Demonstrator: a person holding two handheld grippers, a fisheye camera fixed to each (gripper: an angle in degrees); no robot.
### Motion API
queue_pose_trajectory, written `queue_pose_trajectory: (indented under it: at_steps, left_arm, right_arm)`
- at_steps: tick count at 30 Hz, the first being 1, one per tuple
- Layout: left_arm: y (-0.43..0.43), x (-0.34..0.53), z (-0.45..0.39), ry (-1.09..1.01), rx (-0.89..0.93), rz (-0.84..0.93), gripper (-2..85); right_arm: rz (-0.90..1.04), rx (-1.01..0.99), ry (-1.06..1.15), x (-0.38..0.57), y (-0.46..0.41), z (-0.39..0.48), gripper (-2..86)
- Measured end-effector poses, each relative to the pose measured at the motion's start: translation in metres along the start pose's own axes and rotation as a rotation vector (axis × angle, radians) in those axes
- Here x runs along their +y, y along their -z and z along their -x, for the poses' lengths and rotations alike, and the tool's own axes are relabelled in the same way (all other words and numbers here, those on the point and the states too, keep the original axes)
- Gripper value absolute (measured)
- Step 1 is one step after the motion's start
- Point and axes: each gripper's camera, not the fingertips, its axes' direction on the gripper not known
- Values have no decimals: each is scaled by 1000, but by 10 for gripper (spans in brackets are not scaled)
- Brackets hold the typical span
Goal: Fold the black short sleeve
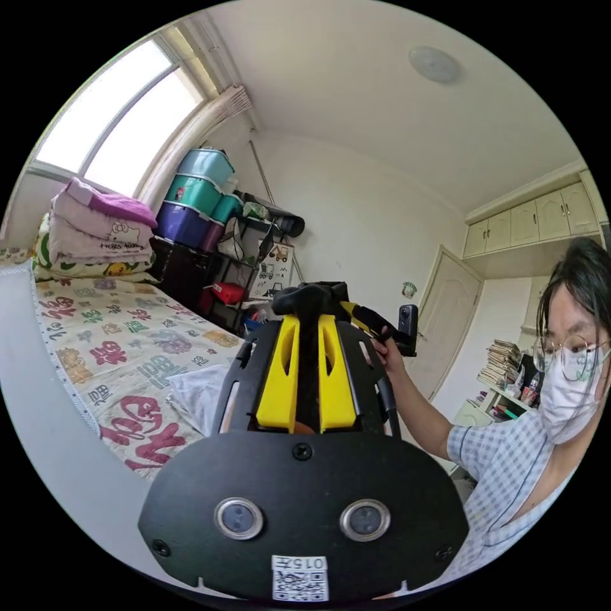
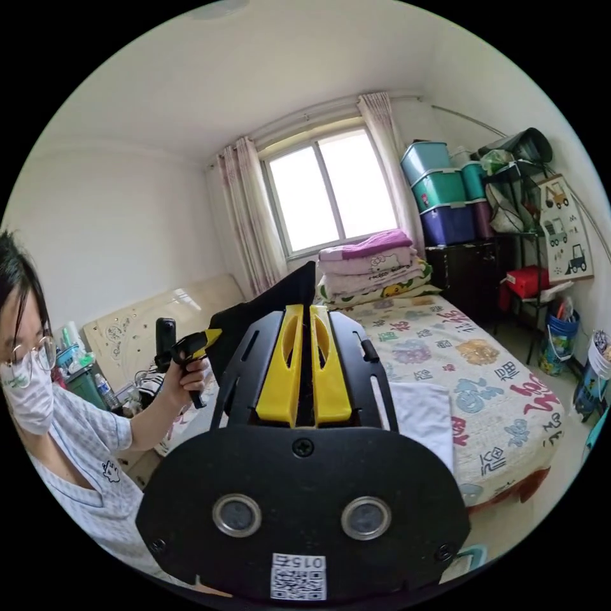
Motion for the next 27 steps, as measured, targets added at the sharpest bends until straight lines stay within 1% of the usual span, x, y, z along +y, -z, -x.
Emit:
queue_pose_trajectory:
  at_steps: [3, 4, 5, 6, 7, 8, 10, 12, 14, 15, 16, 17, 18, 20, 21, 22, 23, 24, 26, 27]
  left_arm:
    - [-58, 9, 33, 97, 11, 35, 43]
    - [-82, 13, 46, 113, -29, 55, 45]
    - [-105, 18, 59, 117, -118, 66, 49]
    - [-117, 21, 65, 114, -169, 71, 51]
    - [-138, 27, 78, 123, -284, 97, 58]
    - [-151, 35, 94, 214, -359, 121, 72]
    - [-149, 50, 104, 304, -341, 120, 95]
    - [-124, 68, 91, 288, -309, 73, 97]
    - [-74, 99, 67, 247, -303, 92, 85]
    - [-59, 108, 61, 245, -301, 102, 82]
    - [-26, 129, 51, 241, -306, 115, 78]
    - [10, 148, 40, 242, -331, 132, 74]
    - [29, 158, 34, 242, -352, 140, 72]
    - [110, 189, 5, 242, -504, 161, 63]
    - [131, 195, -4, 247, -554, 163, 62]
    - [173, 205, -22, 257, -655, 157, 61]
    - [213, 213, -42, 266, -751, 137, 61]
    - [233, 215, -52, 270, -798, 123, 60]
    - [307, 220, -97, 277, -961, 37, 63]
    - [324, 220, -108, 275, -1004, 11, 64]
  right_arm:
    - [52, 101, -38, 3, -28, -63, 11]
    - [84, 150, -68, 5, -50, -91, 14]
    - [105, 211, -128, 8, -77, -123, 19]
    - [108, 247, -158, 11, -91, -138, 25]
    - [136, 360, -213, 17, -120, -164, 35]
    - [185, 493, -293, 26, -143, -185, 42]
    - [188, 563, -343, 45, -160, -196, 45]
    - [159, 496, -303, 72, -161, -185, 38]
    - [152, 415, -135, 126, -144, -149, 26]
    - [151, 408, -99, 142, -137, -139, 24]
    - [145, 404, -58, 178, -121, -120, 18]
    - [128, 403, -57, 215, -103, -103, 12]
    - [120, 398, -60, 233, -95, -94, 9]
    - [105, 362, -115, 302, -66, -59, 3]
    - [101, 347, -139, 317, -61, -51, 2]
    - [99, 307, -179, 346, -54, -33, 0]
    - [105, 271, -195, 374, -52, -14, -1]
    - [114, 258, -197, 386, -52, -4, -2]
    - [153, 214, -210, 423, -58, 34, -3]
    - [161, 202, -206, 429, -60, 43, -3]
